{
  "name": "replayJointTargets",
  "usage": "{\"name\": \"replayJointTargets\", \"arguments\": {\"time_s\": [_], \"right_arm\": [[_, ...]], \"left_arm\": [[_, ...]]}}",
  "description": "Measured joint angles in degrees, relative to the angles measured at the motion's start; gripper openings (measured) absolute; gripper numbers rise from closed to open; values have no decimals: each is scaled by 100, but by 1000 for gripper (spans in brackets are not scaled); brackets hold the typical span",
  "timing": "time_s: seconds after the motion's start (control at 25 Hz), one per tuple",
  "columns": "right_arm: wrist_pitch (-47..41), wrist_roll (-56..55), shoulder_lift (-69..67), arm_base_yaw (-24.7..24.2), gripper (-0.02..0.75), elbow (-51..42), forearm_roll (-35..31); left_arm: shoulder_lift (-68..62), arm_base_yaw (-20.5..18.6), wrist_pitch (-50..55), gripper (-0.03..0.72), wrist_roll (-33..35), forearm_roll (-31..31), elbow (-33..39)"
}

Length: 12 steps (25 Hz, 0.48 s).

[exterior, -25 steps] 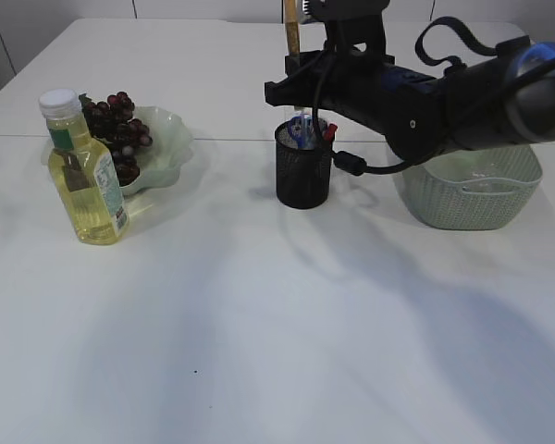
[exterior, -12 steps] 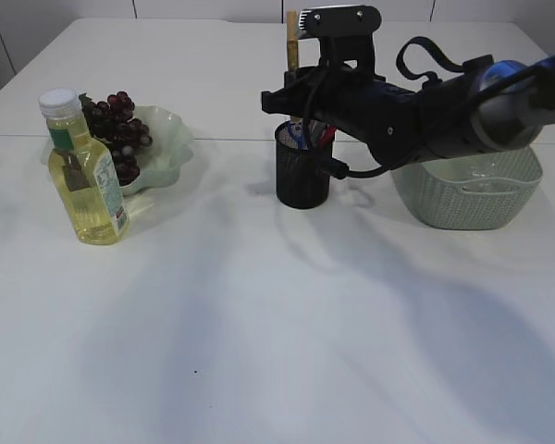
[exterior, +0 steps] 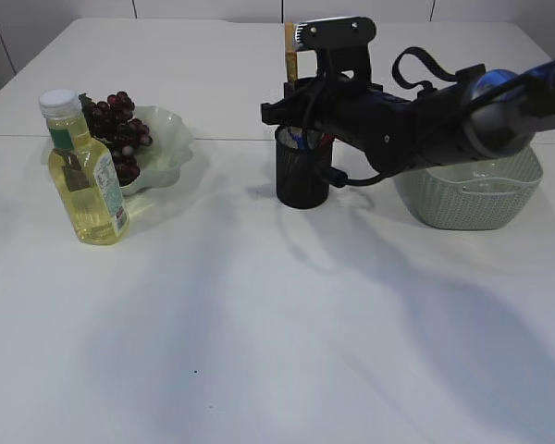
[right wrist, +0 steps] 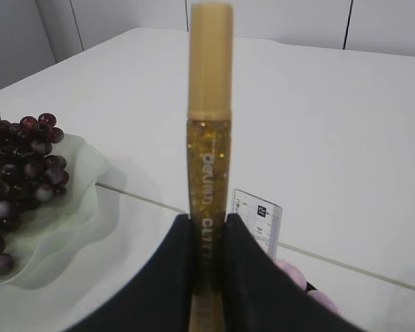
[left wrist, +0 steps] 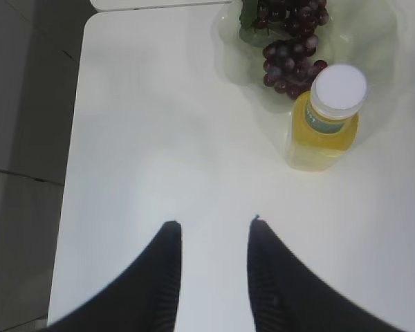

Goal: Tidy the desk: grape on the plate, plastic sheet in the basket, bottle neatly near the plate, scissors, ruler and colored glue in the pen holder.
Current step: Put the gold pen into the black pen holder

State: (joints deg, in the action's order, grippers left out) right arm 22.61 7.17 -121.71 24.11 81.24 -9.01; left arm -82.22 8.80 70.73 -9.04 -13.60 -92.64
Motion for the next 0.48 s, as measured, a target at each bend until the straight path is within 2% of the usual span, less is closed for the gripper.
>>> {"name": "replayJointTargets", "arguments": {"time_s": [0.48], "right_arm": [[251, 444, -35, 0, 105, 0, -177]], "left_arm": [[0, 0, -13, 239, 0, 0, 0]]}}
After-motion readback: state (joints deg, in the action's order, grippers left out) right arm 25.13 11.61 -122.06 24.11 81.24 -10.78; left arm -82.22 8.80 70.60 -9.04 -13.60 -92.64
